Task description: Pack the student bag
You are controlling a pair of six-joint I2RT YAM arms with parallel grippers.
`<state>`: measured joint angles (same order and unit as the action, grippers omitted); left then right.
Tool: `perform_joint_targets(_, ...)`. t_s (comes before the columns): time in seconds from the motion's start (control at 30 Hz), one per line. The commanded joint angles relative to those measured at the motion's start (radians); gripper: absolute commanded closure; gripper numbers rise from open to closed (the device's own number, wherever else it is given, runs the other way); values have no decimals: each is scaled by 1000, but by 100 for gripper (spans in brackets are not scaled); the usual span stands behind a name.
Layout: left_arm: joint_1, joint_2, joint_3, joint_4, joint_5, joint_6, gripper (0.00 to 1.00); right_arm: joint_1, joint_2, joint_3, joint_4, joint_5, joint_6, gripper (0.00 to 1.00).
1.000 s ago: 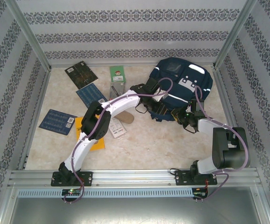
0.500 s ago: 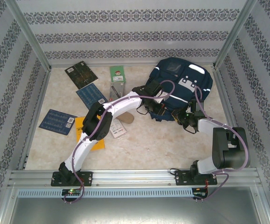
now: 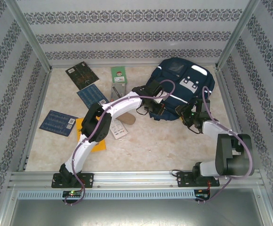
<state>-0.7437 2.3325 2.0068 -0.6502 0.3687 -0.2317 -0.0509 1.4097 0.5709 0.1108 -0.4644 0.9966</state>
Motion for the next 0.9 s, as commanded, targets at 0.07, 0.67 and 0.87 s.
perform_joint_targets(0.07, -20, -70, -42, -5, 32, 15, 100, -12, 88, 30, 66, -20, 98, 53)
perform_joint_targets(0.67, -2, -87, -33, -155, -174, 35, 100, -54, -47, 86, -105, 158, -24, 100)
perform_joint_targets(0.87, 62, -65, -21, -198, -286, -21, 100, -88, -139, 94, -207, 164, -94, 100)
